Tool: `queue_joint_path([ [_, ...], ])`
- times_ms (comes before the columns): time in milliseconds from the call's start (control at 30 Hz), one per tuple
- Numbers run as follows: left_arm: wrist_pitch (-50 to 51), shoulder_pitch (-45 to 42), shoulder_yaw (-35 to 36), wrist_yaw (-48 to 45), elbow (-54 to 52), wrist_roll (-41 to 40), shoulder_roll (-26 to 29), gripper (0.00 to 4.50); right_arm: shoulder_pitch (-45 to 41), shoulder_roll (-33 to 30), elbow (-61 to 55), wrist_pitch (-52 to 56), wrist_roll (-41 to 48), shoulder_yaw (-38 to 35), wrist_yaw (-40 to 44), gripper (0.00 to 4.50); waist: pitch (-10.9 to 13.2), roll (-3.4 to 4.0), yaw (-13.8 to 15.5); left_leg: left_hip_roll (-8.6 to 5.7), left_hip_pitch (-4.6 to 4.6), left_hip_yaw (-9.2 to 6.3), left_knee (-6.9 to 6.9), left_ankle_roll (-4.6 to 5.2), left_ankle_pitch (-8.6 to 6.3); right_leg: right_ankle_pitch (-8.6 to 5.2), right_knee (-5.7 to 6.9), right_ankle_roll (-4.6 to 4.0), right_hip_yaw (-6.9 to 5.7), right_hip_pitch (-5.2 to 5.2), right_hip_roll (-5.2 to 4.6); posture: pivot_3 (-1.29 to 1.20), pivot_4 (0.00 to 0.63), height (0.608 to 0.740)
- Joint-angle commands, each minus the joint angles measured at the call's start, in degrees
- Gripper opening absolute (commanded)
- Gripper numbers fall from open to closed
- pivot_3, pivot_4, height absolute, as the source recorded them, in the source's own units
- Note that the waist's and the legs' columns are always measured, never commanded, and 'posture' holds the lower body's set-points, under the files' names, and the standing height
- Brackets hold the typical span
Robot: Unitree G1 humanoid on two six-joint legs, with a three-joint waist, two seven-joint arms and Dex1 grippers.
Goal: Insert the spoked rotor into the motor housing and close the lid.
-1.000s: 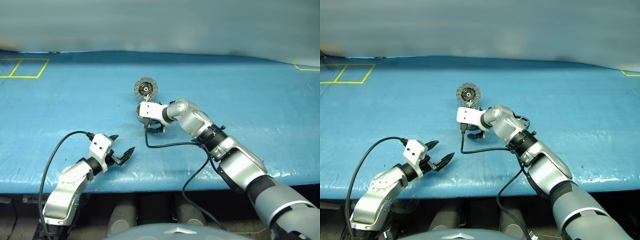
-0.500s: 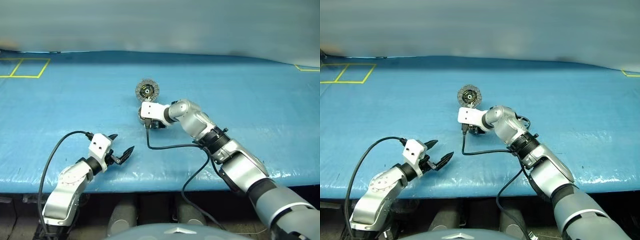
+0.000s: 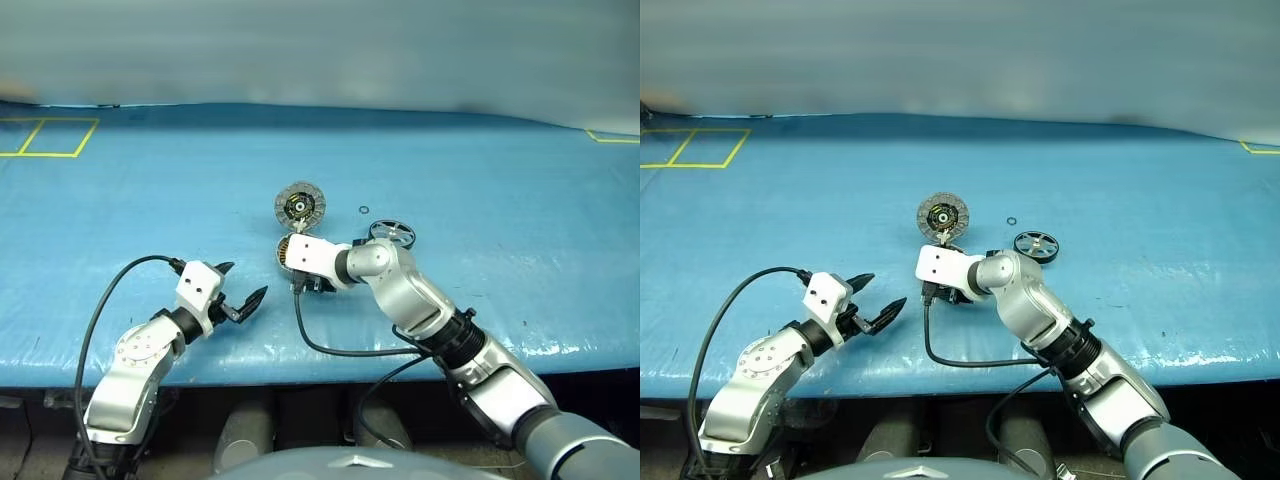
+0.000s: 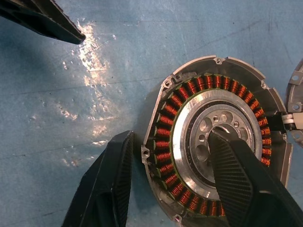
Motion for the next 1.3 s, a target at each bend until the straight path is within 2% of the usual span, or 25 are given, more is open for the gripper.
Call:
queue_joint_path([
  [33,0.18,-1.03,0.45,-0.27,-0.98,-0.13,0.48,4.50,2.39,0.32,-3.31,3.35,0.64,2.20,-0.05,2.09,0.00,-0.01,0.04,0.01,0.02,0.00,0.00,-0.01,-0.01,-0.01,0.00,0.00,-0.01,0.00,0.00,0.00,0.150,0.740],
  [200,0.66,-1.71,0.26,-0.37,-0.89,-0.17,0.47,4.50,2.83,0.63,-7.67,6.63,1.17,2.89,-0.99,2.09,-0.01,-0.02,0.06,0.01,0.01,0.00,0.00,-0.01,-0.01,0.03,-0.01,-0.08,-0.01,-0.01,-0.02,0.00,0.150,0.740],
  [233,0.72,-1.87,0.24,-0.37,-0.84,-0.16,0.46,4.50,2.80,0.71,-8.76,7.35,1.55,2.87,-0.84,2.81,-0.01,-0.02,0.08,0.01,0.01,0.00,0.00,-0.02,-0.01,0.07,-0.01,-0.14,-0.01,-0.01,-0.02,0.00,0.150,0.740],
  [267,0.79,-2.03,0.21,-0.42,-0.80,-0.23,0.41,4.50,2.73,0.57,-9.87,8.01,1.80,3.01,-0.72,3.03,-0.01,-0.03,0.09,0.01,0.01,0.00,-0.02,-0.02,-0.01,0.09,-0.02,-0.18,-0.01,-0.01,-0.02,0.00,0.150,0.740],
  [400,1.07,-2.32,0.09,-0.53,-0.88,-0.27,0.31,4.50,2.47,0.02,-12.94,10.05,2.08,3.19,-1.84,4.39,0.00,-0.03,0.08,0.01,-0.11,-0.01,-0.02,-0.02,-0.01,0.10,-0.02,-0.20,-0.02,-0.02,-0.01,0.00,0.150,0.740],
  [433,1.12,-2.35,0.06,-0.60,-0.91,-0.30,0.31,4.50,2.22,-0.25,-14.18,10.86,2.32,2.94,-1.93,4.45,0.00,-0.03,0.09,0.01,-0.12,-0.01,-0.02,-0.02,-0.01,0.10,-0.02,-0.19,-0.02,-0.03,-0.02,0.00,0.150,0.740],
  [667,0.08,-2.41,0.81,-3.01,-1.72,-2.29,0.35,4.50,-0.04,-4.04,-27.12,16.94,9.93,-2.05,2.15,4.45,0.01,-0.02,0.13,0.02,-0.20,-0.04,-0.02,-0.02,-0.01,0.01,-0.04,-0.04,-0.06,-0.10,-0.03,0.00,0.150,0.740],
  [800,-0.76,-2.20,0.74,-4.78,-2.05,-2.67,1.24,4.50,-1.06,-7.41,-28.67,18.35,13.77,-6.46,2.18,4.45,0.01,-0.04,0.21,0.01,-0.19,-0.08,-0.01,-0.02,-0.02,0.00,-0.09,-0.04,-0.17,-0.13,-0.10,0.00,0.150,0.740],
  [933,-4.56,-0.30,-0.12,-6.85,-2.39,-2.59,1.45,4.50,-0.43,-9.13,-23.49,16.00,14.69,-14.02,-2.49,4.45,0.01,-0.04,0.21,0.01,-0.20,-0.04,0.00,-0.04,-0.03,0.00,-0.10,-0.07,-0.19,-0.14,-0.16,0.00,0.150,0.740],
  [1133,-10.79,1.37,-2.01,-7.20,-0.55,0.00,0.69,4.50,-2.66,-5.33,-4.17,8.73,12.48,-23.28,-16.42,4.45,0.01,-0.03,0.24,0.02,-0.33,0.03,-0.04,-0.03,-0.02,0.13,-0.08,-0.32,-0.16,-0.08,-0.14,0.00,0.150,0.740],
  [1300,-11.38,1.61,-2.19,-7.18,0.74,-0.64,-0.63,4.50,-7.90,0.69,11.86,5.17,13.45,-30.53,-27.32,4.45,0.02,-0.02,0.12,0.01,-0.38,0.16,-0.07,0.00,-0.01,0.16,-0.06,-0.28,-0.03,-0.11,-0.08,0.00,0.150,0.740],
])
